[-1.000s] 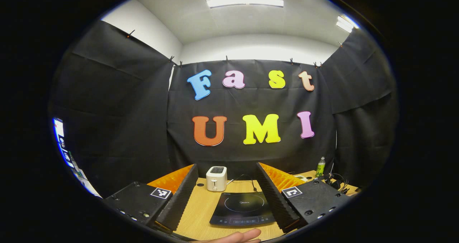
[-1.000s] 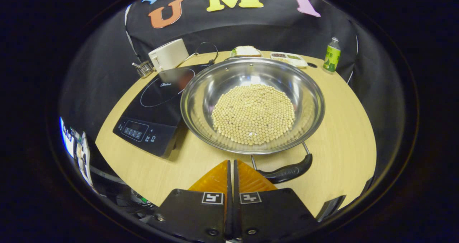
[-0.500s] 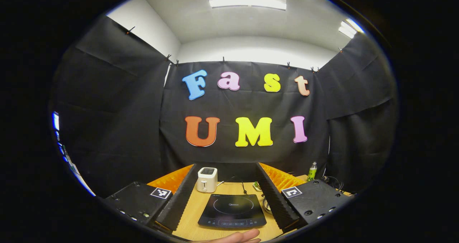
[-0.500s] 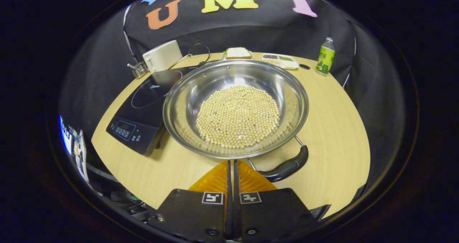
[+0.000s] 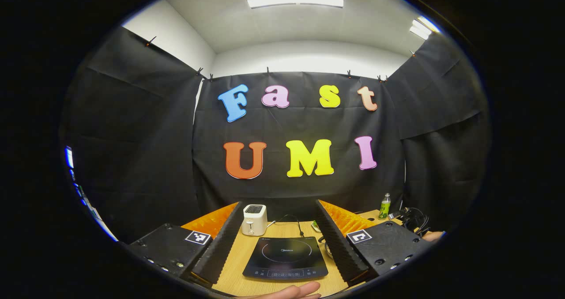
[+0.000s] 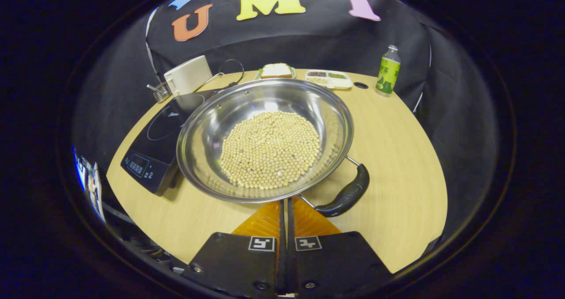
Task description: First push the handle of the pot to place it horizontally, then grasp the pot with both hands and set it on the induction cooktop.
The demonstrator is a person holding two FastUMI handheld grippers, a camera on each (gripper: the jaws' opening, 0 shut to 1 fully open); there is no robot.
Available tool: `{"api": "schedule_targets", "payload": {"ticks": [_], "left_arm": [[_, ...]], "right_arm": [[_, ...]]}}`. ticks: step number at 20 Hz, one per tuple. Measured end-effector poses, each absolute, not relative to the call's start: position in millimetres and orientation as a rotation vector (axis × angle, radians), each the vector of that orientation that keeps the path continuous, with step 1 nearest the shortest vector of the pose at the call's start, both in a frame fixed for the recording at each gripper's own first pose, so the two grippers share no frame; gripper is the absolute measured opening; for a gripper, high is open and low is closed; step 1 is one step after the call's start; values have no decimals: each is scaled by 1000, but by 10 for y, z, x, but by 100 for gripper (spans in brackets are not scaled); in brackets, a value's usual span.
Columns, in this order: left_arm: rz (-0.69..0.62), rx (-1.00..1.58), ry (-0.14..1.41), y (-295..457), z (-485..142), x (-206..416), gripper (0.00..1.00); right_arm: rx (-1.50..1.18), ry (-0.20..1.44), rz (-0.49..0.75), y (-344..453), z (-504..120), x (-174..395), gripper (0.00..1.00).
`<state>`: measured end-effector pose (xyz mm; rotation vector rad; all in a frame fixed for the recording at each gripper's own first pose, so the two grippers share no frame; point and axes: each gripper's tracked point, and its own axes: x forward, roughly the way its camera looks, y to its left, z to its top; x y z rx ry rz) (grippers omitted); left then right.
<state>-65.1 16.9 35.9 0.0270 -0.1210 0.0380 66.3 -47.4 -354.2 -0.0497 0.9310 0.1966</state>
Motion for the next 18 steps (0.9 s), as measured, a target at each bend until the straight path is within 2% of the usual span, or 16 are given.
{"api": "schedule_targets", "payload": {"ticks": [18], "left_arm": [[16, 76, -51, -195, 90, -386, 96]], "right_arm": [[-100, 830, 86, -1302, -3469, 1238, 4]]}}
